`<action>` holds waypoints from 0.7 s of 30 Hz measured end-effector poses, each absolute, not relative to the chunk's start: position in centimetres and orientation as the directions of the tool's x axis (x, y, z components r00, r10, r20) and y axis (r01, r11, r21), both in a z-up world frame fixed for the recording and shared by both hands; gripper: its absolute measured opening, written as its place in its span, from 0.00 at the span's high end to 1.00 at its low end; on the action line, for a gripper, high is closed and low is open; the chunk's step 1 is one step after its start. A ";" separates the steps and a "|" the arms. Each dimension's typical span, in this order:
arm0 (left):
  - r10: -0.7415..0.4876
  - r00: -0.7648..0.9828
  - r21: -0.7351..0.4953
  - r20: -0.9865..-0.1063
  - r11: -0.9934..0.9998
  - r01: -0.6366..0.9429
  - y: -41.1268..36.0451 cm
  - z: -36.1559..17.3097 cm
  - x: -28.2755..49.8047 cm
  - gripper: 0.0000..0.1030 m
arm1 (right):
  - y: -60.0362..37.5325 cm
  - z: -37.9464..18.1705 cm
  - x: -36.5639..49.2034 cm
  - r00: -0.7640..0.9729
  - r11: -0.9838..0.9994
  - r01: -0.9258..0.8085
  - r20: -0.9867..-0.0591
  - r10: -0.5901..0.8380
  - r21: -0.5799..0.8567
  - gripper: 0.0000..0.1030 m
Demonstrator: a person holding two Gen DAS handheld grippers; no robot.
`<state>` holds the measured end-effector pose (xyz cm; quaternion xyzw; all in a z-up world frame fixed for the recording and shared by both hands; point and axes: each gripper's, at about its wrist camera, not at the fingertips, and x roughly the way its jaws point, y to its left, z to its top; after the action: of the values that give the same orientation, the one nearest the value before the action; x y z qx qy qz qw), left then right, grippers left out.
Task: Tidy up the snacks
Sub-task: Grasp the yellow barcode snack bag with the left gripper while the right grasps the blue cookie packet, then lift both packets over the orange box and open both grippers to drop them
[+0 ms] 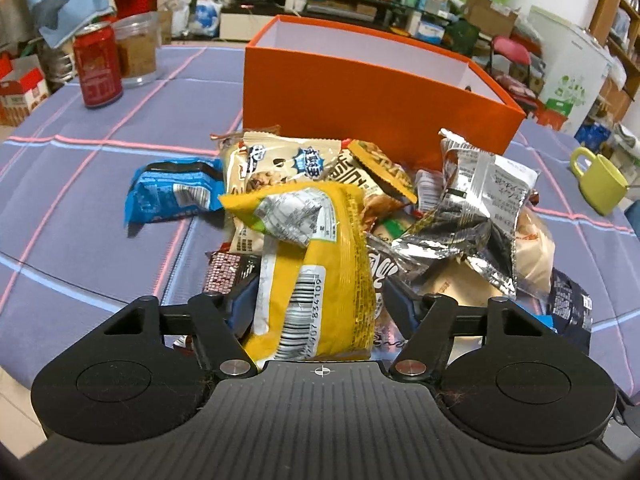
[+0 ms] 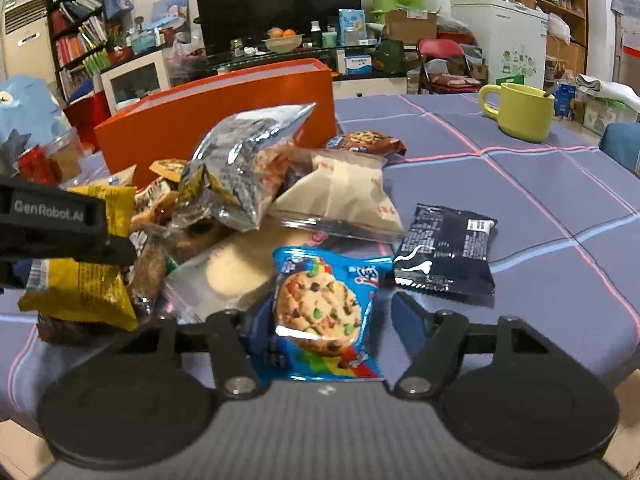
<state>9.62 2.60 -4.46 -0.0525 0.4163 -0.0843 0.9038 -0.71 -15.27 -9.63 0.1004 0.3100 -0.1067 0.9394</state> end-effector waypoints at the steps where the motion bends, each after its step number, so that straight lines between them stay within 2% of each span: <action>1: -0.198 0.639 -0.166 -0.743 0.980 0.111 2.6 -4.5 9.6 0.51 | -15.3 -9.6 -0.7 0.785 0.958 0.261 -0.604 -0.138 0.121 0.35; 2: -0.199 0.639 -0.165 -0.743 0.980 0.113 2.6 -4.4 9.6 0.56 | -15.2 -9.6 -0.7 0.785 0.959 0.257 -0.604 -0.136 0.118 0.37; 4: -0.212 0.632 -0.170 -0.745 0.977 0.127 2.6 -4.5 9.6 0.60 | -14.9 -9.7 -0.6 0.783 0.963 0.249 -0.606 -0.139 0.100 0.38; 11: -0.215 0.645 -0.169 -0.734 0.977 0.134 3.0 -4.7 9.1 0.64 | -14.7 -9.9 -0.6 0.783 0.970 0.226 -0.609 -0.126 0.090 0.36; 13: -0.214 0.648 -0.173 -0.731 0.977 0.126 3.0 -4.7 9.2 0.72 | -14.7 -9.9 -0.5 0.783 0.972 0.218 -0.611 -0.117 0.093 0.33; 16: -0.202 0.657 -0.172 -0.726 0.979 0.110 3.1 -4.5 9.1 0.76 | -14.7 -9.9 -0.5 0.784 0.974 0.206 -0.611 -0.106 0.096 0.33; 17: -0.188 0.665 -0.158 -0.723 0.982 0.107 3.1 -4.3 9.1 0.76 | -14.7 -9.9 -0.5 0.785 0.974 0.203 -0.611 -0.102 0.098 0.34; 18: -0.171 0.675 -0.132 -0.718 0.985 0.110 2.9 -4.1 8.9 0.77 | -14.9 -9.9 -0.5 0.788 0.974 0.201 -0.609 -0.095 0.108 0.40; 21: -0.149 0.697 -0.089 -0.701 0.989 0.121 2.7 -3.4 8.6 0.78 | -15.0 -9.8 -0.7 0.793 0.975 0.185 -0.605 -0.074 0.122 0.43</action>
<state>8.55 2.68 -3.40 -0.0179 0.3820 -0.0732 0.9211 -0.65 -15.00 -9.81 0.0878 0.3144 -0.0687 0.9427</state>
